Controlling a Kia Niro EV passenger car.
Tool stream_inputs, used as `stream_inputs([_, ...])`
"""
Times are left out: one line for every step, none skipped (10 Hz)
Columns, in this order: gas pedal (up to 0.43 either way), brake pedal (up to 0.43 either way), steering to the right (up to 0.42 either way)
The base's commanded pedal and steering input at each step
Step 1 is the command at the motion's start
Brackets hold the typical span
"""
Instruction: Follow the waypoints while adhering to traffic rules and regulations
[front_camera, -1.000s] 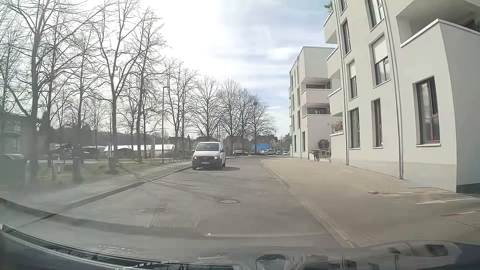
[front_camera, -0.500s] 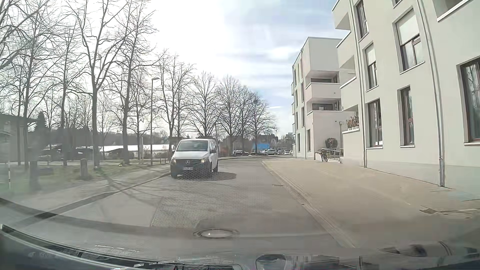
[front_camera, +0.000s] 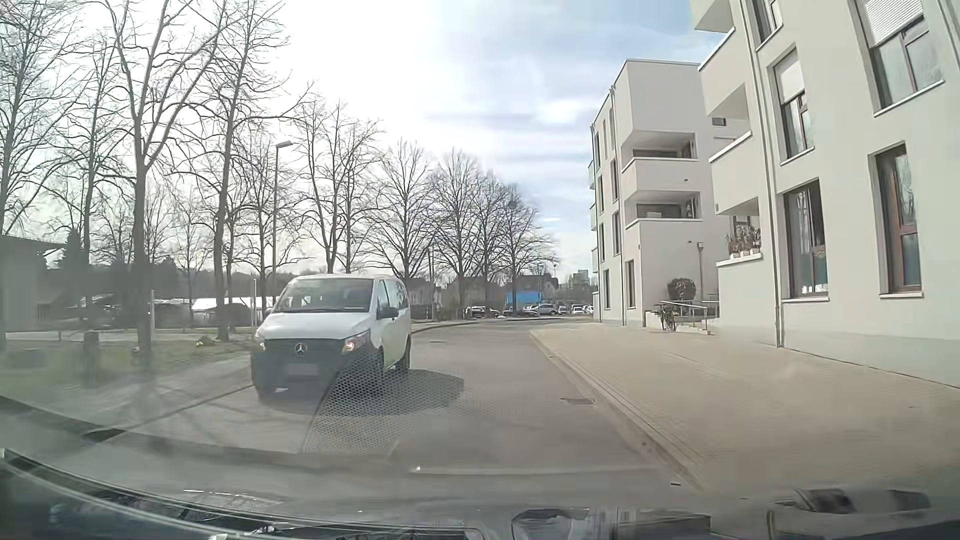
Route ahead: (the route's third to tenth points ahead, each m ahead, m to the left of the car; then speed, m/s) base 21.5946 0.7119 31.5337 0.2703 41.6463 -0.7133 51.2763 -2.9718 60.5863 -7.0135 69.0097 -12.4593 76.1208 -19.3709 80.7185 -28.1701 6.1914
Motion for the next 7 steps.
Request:
stream_inputs([0.098,0.000,-0.003])
stream_inputs([0.098,0.000,0.003])
stream_inputs([0.098,0.000,0.001])
stream_inputs([0.098,0.000,-0.002])
stream_inputs([0.098,0.000,-0.004])
stream_inputs([0.098,0.000,0.001])
stream_inputs([0.098,0.000,0.004])
